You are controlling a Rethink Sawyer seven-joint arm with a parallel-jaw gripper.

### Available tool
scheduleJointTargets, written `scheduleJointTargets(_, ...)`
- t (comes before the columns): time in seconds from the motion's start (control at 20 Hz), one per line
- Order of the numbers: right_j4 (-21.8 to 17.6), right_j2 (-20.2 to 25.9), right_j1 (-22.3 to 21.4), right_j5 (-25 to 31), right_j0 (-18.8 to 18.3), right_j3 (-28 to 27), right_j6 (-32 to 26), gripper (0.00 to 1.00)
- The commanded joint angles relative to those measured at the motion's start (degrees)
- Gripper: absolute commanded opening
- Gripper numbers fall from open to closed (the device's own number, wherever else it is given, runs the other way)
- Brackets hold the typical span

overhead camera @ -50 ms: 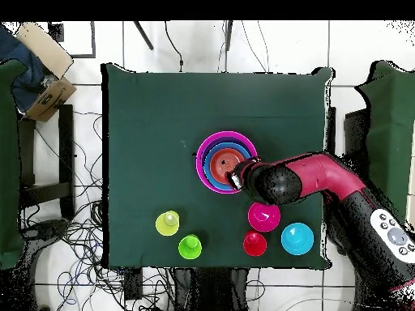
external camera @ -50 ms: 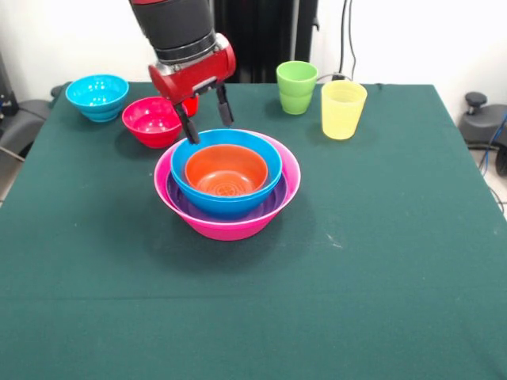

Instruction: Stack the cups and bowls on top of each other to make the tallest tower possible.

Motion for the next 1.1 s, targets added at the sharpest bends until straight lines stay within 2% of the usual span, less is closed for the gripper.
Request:
scheduleJointTargets(0.05, 0.30, -5.87, 0.86, 6.83, 1.56, -5.99, -11.17, 1.00)
scheduleJointTargets(0.25, 2.76, -6.39, 0.88, 8.52, 2.91, -7.97, -9.52, 1.00)
scheduleJointTargets(0.55, 4.38, -9.71, 2.41, 16.50, 7.83, -15.24, -10.78, 1.00)
scheduleJointTargets(0.7, 4.44, -10.54, 2.96, 18.83, 9.53, -17.97, -11.24, 1.00)
scheduleJointTargets(1.1, 3.19, -12.58, 3.61, 22.06, 11.31, -20.26, -10.78, 1.00)
